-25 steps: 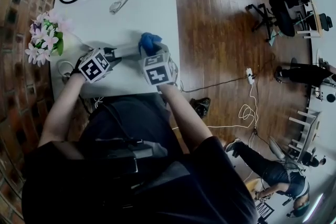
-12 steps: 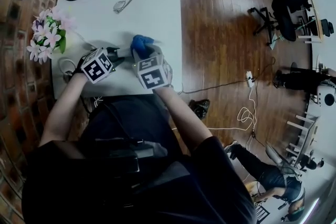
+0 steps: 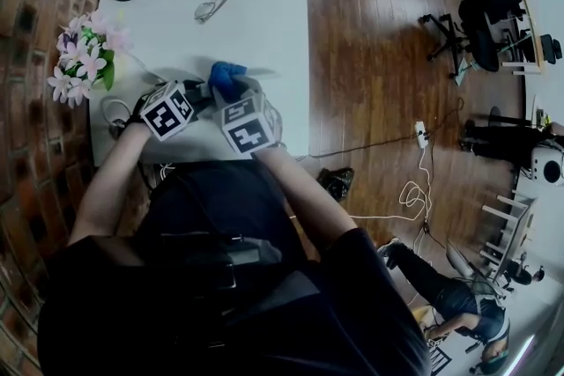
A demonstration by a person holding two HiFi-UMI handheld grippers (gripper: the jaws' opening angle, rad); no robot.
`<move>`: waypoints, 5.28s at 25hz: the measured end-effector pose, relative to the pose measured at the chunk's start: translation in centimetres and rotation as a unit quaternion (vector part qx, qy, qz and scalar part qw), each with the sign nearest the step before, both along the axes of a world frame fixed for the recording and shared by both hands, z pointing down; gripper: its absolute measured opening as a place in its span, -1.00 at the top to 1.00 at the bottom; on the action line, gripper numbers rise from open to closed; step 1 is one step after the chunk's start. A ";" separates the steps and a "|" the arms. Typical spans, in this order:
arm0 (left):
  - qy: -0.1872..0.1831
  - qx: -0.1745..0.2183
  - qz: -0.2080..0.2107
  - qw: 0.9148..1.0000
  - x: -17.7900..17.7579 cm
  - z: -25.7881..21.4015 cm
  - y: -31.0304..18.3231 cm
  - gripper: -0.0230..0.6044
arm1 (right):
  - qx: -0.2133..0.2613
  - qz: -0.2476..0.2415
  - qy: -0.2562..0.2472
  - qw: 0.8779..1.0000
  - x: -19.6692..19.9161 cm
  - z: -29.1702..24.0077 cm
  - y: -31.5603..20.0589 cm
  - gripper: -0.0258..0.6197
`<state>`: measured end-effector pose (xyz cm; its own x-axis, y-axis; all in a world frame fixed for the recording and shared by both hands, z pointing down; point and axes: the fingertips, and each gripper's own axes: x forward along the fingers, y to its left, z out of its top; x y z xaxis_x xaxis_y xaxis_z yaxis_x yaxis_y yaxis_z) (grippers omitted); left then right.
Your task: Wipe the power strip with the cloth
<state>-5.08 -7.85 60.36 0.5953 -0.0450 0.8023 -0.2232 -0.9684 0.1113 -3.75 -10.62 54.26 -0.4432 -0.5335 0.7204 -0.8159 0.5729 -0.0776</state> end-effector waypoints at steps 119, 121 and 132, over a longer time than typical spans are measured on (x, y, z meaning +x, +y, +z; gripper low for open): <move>-0.055 -0.002 -0.065 0.996 -0.6 1.1 -0.9 0.34 | -0.002 -0.011 -0.124 0.992 8.5 -0.5 -0.6 0.66; -0.059 -0.003 -0.068 0.996 -0.6 1.1 -0.9 0.34 | -0.001 -0.010 -0.124 0.992 9.0 -0.4 -0.6 0.66; -0.088 -0.005 -0.076 0.993 -0.6 1.2 -0.9 0.34 | 0.005 -0.009 -0.127 0.992 10.9 -0.5 -0.7 0.66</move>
